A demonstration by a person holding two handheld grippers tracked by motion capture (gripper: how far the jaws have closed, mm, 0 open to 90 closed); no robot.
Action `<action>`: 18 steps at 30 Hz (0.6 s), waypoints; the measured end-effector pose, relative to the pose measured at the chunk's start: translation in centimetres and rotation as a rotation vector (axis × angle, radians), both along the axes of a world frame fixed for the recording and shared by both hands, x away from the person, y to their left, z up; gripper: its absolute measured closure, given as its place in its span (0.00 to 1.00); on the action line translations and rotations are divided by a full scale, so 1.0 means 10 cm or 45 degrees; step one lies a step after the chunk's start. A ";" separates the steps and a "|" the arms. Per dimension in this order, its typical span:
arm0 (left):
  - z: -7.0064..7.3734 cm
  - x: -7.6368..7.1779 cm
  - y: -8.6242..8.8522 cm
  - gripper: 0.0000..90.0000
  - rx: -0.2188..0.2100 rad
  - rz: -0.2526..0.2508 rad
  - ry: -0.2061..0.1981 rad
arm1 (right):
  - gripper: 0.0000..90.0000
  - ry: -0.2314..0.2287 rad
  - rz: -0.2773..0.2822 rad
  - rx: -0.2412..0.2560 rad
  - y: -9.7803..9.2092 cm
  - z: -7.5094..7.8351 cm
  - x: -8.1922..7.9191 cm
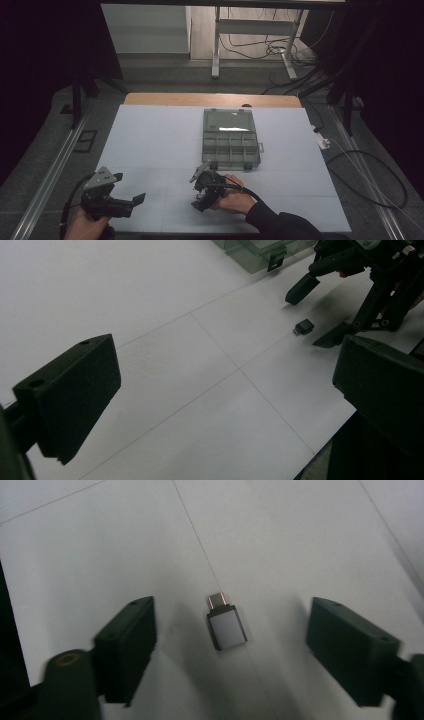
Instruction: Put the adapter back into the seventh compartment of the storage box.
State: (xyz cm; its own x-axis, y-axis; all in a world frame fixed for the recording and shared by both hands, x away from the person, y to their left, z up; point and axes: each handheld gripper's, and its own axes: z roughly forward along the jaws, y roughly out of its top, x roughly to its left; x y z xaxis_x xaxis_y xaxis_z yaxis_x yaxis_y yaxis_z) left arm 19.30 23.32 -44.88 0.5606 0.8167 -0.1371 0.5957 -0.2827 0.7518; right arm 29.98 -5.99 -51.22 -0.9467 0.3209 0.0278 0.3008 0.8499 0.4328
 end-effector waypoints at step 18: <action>0.00 0.00 0.00 0.00 0.001 0.000 0.001 | 0.84 -0.036 0.053 -0.007 -0.01 0.03 -0.01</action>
